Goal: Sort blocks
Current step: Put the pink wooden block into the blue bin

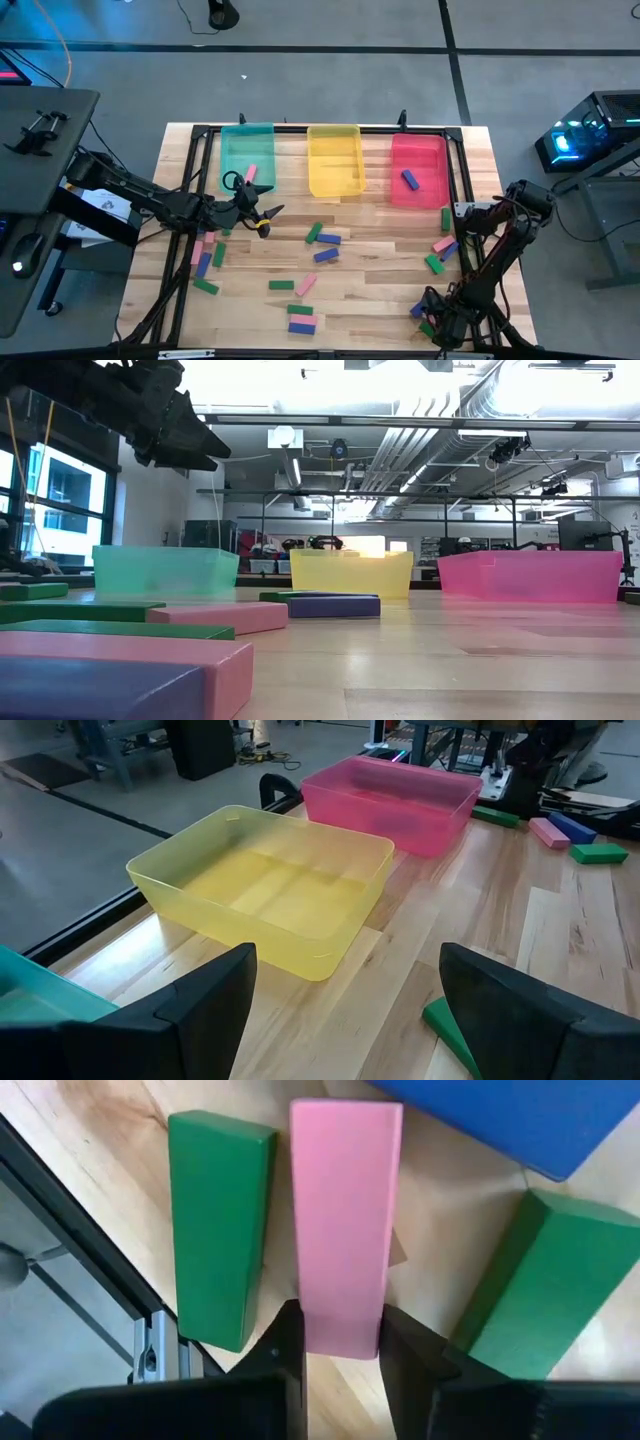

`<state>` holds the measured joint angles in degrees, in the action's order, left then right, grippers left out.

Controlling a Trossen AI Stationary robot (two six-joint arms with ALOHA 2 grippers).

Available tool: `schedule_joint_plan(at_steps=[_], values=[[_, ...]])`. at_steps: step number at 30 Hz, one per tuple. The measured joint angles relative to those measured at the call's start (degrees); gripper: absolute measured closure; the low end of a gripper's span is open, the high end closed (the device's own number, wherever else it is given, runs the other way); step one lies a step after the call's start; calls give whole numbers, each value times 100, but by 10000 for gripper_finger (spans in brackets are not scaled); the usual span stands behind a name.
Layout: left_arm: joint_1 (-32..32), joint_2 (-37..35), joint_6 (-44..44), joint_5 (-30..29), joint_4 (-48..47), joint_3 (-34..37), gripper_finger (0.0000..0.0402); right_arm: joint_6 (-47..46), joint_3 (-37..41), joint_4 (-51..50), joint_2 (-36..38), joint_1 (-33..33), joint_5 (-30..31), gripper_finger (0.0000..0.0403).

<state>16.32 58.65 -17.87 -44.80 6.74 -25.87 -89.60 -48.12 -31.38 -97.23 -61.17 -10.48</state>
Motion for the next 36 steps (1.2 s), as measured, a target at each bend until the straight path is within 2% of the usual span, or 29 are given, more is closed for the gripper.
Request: schedule_joint_plan(at_steps=[6, 10, 15, 17, 20, 22, 25, 30, 32, 36], values=[[0, 0, -2, 0, 2, 0, 99, -51, 24, -50, 167, 6, 135, 344], [0, 0, -34, 0, 4, 0, 99, -311, 67, -300, 572, 17, 552, 344], [2, 0, -55, 1, 15, 0, 99, -592, 38, -316, 1253, 146, 740, 344], [0, 0, -55, 0, 34, 0, 99, -532, -77, -503, 1433, 344, 987, 344], [0, 0, -55, 0, 42, 0, 99, 201, -498, -972, 1631, 858, 1655, 344], [0, 0, -50, 0, 48, 0, 99, 980, -778, -1389, 1639, 1351, 2109, 344], [2, 0, -50, -20, 44, 0, 99, 2370, -1173, -1664, 1632, 2483, 2558, 344], [2, 0, -50, -36, 42, 0, 99, 4672, -1405, -1360, 1600, 4870, 2539, 344], [2, 0, -52, -36, 42, 0, 99, 5375, -1494, -1020, 1602, 5918, 2353, 344], [2, 0, -73, -37, 39, 0, 99, 6377, -1697, -260, 1184, 7641, 1148, 344]])
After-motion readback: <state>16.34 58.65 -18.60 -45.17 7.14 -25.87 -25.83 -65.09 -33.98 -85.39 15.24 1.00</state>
